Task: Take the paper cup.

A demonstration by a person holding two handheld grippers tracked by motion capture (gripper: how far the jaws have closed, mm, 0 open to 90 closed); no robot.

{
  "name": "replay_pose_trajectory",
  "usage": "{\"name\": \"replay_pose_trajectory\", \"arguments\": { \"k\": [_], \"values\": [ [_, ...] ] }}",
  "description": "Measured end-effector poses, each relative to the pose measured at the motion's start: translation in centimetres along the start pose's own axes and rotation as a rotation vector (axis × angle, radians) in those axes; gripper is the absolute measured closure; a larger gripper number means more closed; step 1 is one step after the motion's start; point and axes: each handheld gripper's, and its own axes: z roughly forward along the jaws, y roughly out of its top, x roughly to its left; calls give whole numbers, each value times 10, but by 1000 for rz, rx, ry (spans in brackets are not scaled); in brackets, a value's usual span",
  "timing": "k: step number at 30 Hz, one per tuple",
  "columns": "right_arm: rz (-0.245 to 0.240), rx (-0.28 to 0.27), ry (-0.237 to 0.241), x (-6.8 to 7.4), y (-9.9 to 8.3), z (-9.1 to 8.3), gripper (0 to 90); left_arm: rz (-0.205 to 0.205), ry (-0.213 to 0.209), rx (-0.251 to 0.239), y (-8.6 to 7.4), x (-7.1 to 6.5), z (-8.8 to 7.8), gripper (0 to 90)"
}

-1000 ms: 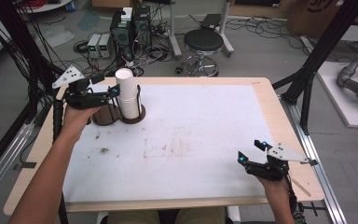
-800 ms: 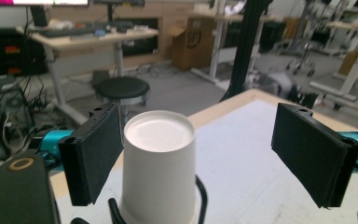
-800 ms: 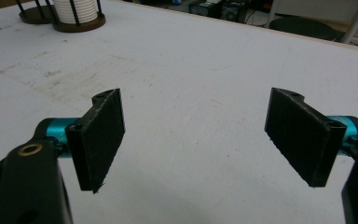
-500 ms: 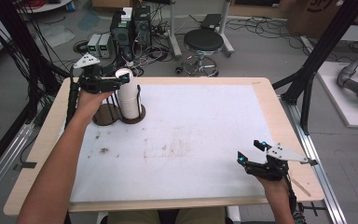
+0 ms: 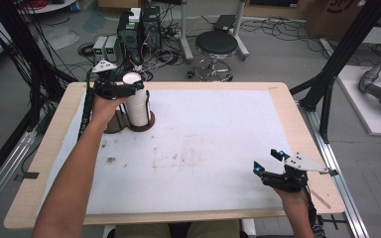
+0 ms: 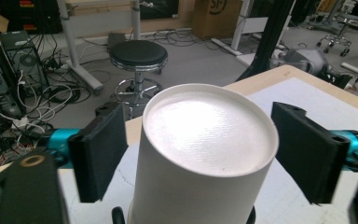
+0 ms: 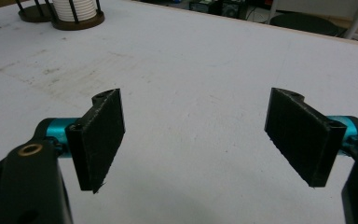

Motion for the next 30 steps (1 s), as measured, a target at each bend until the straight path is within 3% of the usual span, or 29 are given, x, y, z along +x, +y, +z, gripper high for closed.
{"name": "replay_pose_trajectory", "arguments": {
  "k": [10, 20, 30],
  "values": [
    [-3, 0, -1, -1, 0, 0, 204, -10, -3, 7, -5, 0, 3, 306],
    [-2, 1, -2, -1, 0, 0, 204, 2, -7, -2, -4, 0, 1, 317],
    [-2, 2, -2, -1, 0, 0, 204, 9, -9, -45, 11, -2, -9, 319]
  ]
}}
